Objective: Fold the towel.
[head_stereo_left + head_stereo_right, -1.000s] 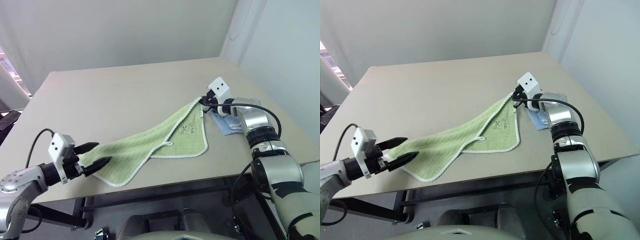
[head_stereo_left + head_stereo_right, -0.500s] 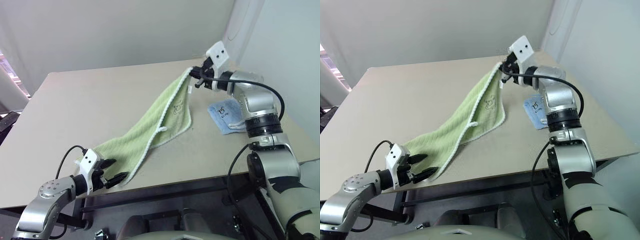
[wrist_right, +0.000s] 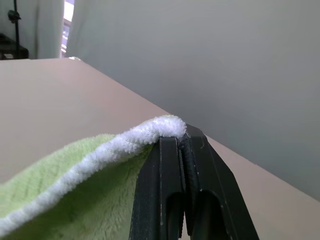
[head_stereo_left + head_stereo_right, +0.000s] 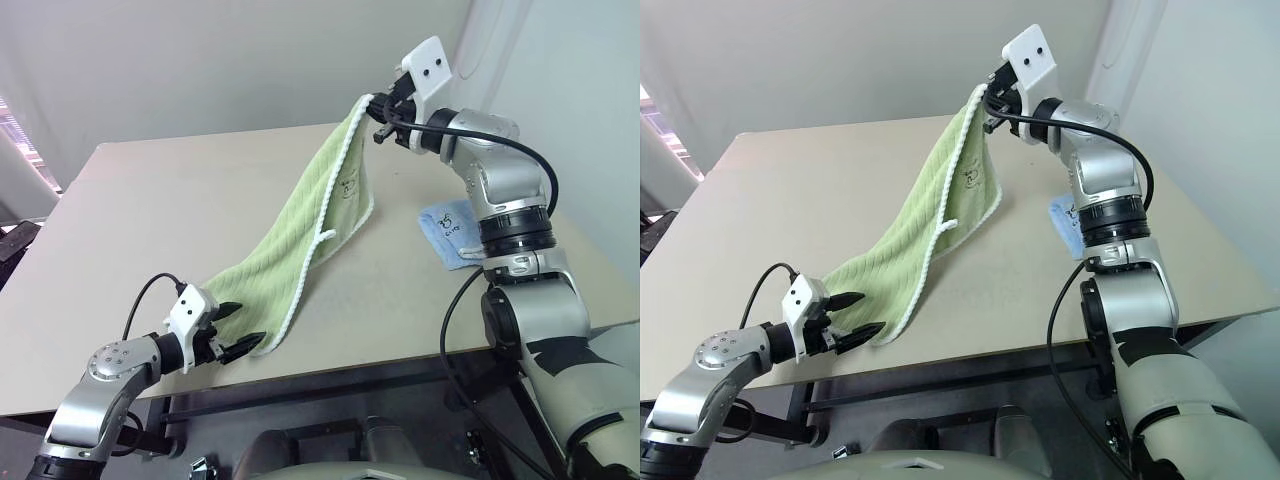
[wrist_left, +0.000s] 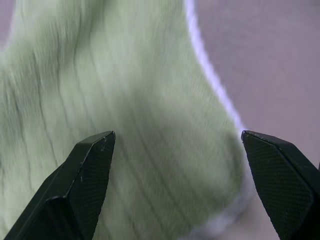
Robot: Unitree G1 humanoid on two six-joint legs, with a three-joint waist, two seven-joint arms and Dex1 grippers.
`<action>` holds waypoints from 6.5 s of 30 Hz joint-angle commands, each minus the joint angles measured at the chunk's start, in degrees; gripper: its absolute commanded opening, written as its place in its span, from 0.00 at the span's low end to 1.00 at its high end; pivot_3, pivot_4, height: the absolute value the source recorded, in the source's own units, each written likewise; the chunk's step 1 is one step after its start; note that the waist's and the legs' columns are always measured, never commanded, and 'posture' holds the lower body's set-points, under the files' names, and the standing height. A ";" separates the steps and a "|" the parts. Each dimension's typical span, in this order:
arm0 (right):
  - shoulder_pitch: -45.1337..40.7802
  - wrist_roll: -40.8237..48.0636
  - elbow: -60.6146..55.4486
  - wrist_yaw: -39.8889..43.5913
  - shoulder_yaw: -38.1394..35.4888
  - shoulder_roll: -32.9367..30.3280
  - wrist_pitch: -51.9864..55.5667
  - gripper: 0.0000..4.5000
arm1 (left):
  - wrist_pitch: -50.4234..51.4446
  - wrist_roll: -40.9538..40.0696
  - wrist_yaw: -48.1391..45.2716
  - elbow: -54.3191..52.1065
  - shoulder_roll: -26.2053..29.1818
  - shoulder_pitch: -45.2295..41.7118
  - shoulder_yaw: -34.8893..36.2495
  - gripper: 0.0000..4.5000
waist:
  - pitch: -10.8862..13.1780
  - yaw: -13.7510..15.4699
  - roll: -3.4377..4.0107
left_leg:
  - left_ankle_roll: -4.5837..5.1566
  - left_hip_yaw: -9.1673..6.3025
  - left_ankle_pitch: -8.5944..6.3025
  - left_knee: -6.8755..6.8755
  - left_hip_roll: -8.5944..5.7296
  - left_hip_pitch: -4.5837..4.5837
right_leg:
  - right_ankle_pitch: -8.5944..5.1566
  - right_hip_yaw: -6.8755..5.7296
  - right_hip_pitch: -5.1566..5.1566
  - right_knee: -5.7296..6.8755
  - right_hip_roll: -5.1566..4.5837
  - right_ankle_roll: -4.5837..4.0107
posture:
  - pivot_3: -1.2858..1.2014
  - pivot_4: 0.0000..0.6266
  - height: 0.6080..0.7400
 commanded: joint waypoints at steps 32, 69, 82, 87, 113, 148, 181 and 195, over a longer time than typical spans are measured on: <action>-3.84 2.95 -4.51 -3.89 -1.95 -0.07 1.51 0.00 | 2.28 8.59 1.40 2.14 0.67 -1.57 -10.92 0.66 | -0.01 -0.04 0.02 | 0.01 -0.01 0.00 0.04 0.00 0.03 | -0.03 -0.01 0.02 0.04 0.03 0.05 | 0.52 0.00 1.00; 1.45 -3.25 11.06 -7.36 -1.83 -12.16 -4.14 0.00 | -1.05 -5.23 -0.38 47.87 10.66 -43.92 18.06 0.01 | -0.01 0.07 0.01 | 0.01 -0.03 0.01 0.11 -0.07 -0.10 | 0.01 -0.05 -0.05 0.04 0.06 0.06 | 0.52 0.00 1.00; -13.15 -4.97 38.62 -25.43 -5.56 -6.32 -22.53 0.00 | -32.05 13.63 21.08 91.86 1.40 -79.64 10.20 0.01 | 0.01 -0.13 -0.14 | 0.00 0.24 0.02 -0.21 -0.18 -0.53 | 0.28 0.55 -0.98 0.34 -0.04 0.47 | 0.52 0.00 1.00; -12.47 -5.12 41.01 -22.47 -6.03 -7.12 -25.01 0.00 | -34.48 17.59 17.28 92.40 2.48 -77.46 7.58 0.01 | 0.00 -0.20 -0.15 | 0.01 0.32 0.01 -0.20 -0.21 -0.56 | 0.29 0.61 -1.02 0.34 -0.05 0.50 | 0.52 0.00 1.00; 49.01 22.29 -43.67 27.85 -11.27 -32.24 13.32 0.00 | -14.79 0.19 -22.22 36.07 19.07 -22.27 19.41 0.01 | 0.01 0.51 -0.22 | 0.04 0.36 0.00 0.43 0.11 -0.12 | -0.06 0.67 -0.39 0.62 0.02 0.51 | 0.52 0.00 1.00; 9.88 10.32 0.25 -2.66 -9.76 -14.80 -6.15 0.00 | -34.50 7.60 6.14 81.70 5.81 -70.57 15.29 0.01 | -0.25 2.85 0.15 | -0.16 1.80 -0.32 0.71 2.40 -0.42 | 1.71 -1.72 -0.20 -1.13 0.45 -0.32 | 0.52 0.00 1.00; 65.02 29.69 -47.52 26.97 -22.62 -35.01 12.35 0.00 | -13.25 -1.75 -27.00 22.27 19.47 -2.74 19.67 0.01 | -0.16 2.75 -0.12 | -0.21 3.26 -0.40 0.97 3.28 -0.32 | 1.57 -0.95 -0.75 -1.23 0.77 -0.57 | 0.52 0.00 1.00; 74.49 30.82 -52.94 30.11 -26.29 -35.49 11.57 0.00 | -11.63 -2.68 -28.72 22.48 21.26 -0.36 20.45 0.01 | -0.55 3.93 -2.05 | -0.43 6.10 -0.56 0.45 5.89 -1.29 | -0.95 -2.03 -0.67 3.46 -0.38 -1.30 | 0.52 0.00 1.00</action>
